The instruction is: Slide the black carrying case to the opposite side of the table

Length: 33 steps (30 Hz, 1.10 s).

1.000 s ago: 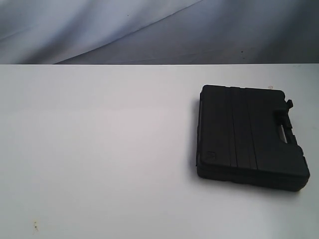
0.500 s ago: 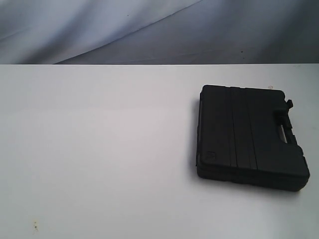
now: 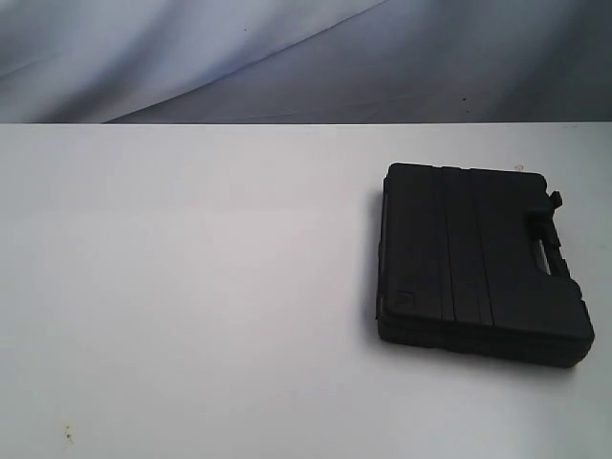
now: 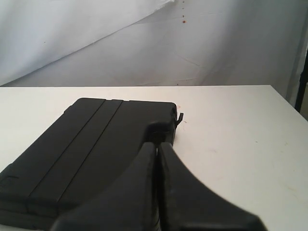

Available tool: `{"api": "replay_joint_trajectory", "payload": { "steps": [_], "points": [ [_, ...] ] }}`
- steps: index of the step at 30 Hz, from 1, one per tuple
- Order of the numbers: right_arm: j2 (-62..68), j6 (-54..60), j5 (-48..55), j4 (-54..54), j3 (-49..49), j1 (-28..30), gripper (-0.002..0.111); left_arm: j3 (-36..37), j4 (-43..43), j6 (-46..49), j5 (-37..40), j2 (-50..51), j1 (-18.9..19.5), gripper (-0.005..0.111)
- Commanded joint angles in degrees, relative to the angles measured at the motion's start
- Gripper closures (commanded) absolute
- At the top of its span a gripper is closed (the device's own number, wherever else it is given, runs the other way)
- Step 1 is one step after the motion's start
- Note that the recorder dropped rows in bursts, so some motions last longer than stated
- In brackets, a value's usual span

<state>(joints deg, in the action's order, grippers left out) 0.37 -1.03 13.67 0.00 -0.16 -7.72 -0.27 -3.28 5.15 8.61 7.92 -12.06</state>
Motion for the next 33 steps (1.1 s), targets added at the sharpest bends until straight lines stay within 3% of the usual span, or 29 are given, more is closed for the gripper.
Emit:
{"api": "replay_joint_trajectory", "payload": {
  "steps": [1, 13, 14, 19, 22, 33],
  "points": [
    [-0.4, 0.6, 0.3, 0.5, 0.2, 0.3, 0.108, 0.3, 0.0, -0.2, -0.6, -0.4, 0.2, 0.107],
    [-0.4, 0.6, 0.3, 0.5, 0.2, 0.3, 0.108, 0.3, 0.0, -0.2, -0.6, -4.1, 0.2, 0.107],
    [-0.4, 0.6, 0.3, 0.5, 0.2, 0.3, 0.108, 0.3, 0.0, -0.2, -0.6, -7.9, 1.0, 0.107],
    [-0.4, 0.6, 0.3, 0.5, 0.2, 0.3, 0.108, 0.3, 0.0, -0.2, -4.5, -7.9, 3.6, 0.107],
    [-0.4, 0.6, 0.3, 0.5, 0.2, 0.3, 0.108, 0.3, 0.0, -0.2, -4.4, -7.9, 7.9, 0.107],
    [-0.4, 0.6, 0.3, 0.5, 0.2, 0.3, 0.108, 0.3, 0.0, -0.2, -4.4, -7.9, 8.2, 0.107]
  ]
}}
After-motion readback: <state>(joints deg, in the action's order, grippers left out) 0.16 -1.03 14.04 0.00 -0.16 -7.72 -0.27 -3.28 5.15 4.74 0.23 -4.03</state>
